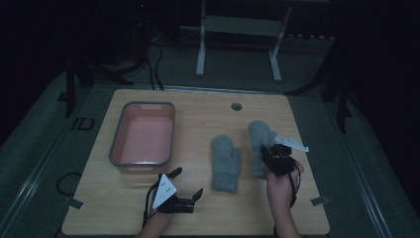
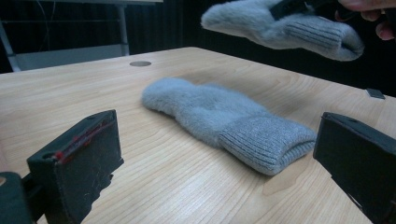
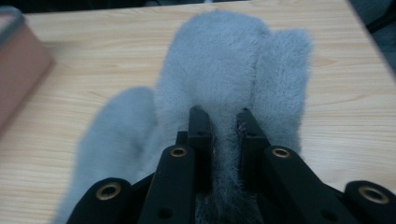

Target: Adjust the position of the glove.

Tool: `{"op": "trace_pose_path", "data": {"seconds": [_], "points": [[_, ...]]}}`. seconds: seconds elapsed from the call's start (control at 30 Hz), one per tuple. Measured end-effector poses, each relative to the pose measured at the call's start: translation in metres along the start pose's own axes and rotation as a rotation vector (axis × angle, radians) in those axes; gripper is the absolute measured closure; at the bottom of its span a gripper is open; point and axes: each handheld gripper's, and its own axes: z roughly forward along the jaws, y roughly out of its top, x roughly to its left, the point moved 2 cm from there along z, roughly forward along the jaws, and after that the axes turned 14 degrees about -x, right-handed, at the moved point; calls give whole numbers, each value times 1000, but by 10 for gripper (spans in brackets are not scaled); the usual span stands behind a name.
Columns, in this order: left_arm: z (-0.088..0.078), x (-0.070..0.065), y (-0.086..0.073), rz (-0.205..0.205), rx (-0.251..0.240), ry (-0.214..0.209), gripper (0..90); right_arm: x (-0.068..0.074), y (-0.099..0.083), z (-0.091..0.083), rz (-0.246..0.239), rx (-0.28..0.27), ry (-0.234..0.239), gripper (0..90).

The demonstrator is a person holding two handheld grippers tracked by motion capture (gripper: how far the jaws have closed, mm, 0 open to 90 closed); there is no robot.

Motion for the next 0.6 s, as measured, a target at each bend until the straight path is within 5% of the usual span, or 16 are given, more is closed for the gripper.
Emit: {"op": "trace_pose_path", "data": {"seconds": [0.1,0.43,0.6], "points": [[0,0,0,-1,-1,0,13,24,-2,2,11,5,31,802],[-1,0,0,-10,-1,-2,13,73,-22,15,24,40,92,801],[-1,0,0,-11,0,-2,13,83,-36,21,50,64,91,800]]}}
